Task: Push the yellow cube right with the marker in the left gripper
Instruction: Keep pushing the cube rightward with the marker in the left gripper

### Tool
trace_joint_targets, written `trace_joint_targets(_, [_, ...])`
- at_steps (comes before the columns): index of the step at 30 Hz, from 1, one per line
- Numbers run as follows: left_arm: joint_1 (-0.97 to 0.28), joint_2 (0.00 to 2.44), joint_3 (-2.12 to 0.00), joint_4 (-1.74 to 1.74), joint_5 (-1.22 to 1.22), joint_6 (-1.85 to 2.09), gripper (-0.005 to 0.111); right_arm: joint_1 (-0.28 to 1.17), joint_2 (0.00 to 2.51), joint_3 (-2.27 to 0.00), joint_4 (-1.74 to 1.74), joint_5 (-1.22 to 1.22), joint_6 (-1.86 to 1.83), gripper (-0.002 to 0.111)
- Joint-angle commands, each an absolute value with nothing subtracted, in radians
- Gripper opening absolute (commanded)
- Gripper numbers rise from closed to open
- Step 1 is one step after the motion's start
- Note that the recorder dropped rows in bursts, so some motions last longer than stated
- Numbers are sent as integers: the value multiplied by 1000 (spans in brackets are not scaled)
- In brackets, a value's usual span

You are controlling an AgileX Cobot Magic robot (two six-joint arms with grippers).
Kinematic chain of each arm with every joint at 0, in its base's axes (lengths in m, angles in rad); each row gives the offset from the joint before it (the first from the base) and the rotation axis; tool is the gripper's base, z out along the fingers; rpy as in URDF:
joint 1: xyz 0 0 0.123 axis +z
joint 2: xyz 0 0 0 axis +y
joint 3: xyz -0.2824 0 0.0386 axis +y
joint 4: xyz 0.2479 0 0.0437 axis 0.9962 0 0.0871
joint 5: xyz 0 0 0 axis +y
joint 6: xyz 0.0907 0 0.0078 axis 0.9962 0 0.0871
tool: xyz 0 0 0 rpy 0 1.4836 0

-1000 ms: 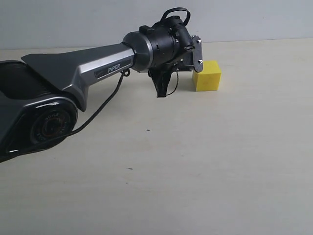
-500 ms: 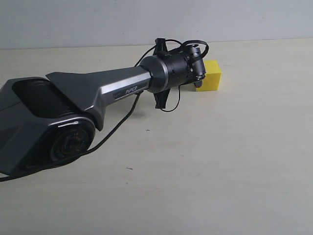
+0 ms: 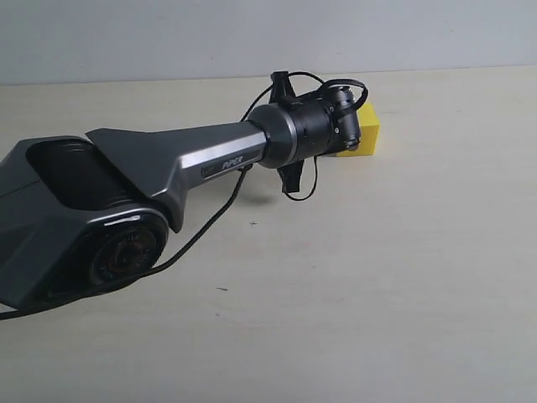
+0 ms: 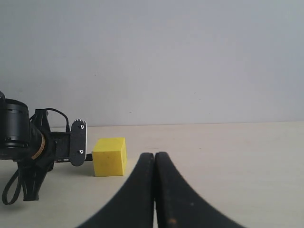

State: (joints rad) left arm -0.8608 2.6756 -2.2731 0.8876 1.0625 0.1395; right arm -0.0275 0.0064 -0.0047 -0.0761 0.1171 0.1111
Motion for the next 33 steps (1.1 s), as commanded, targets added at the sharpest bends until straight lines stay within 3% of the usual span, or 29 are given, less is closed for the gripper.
trace_joint_targets(1, [-882, 2667, -2252, 937, 1045, 105, 0, -33, 0, 0, -78, 106, 110, 0])
trace_joint_targets(33, [-920, 2667, -2260, 1025, 966, -33, 0, -33, 0, 0, -78, 106, 110, 0])
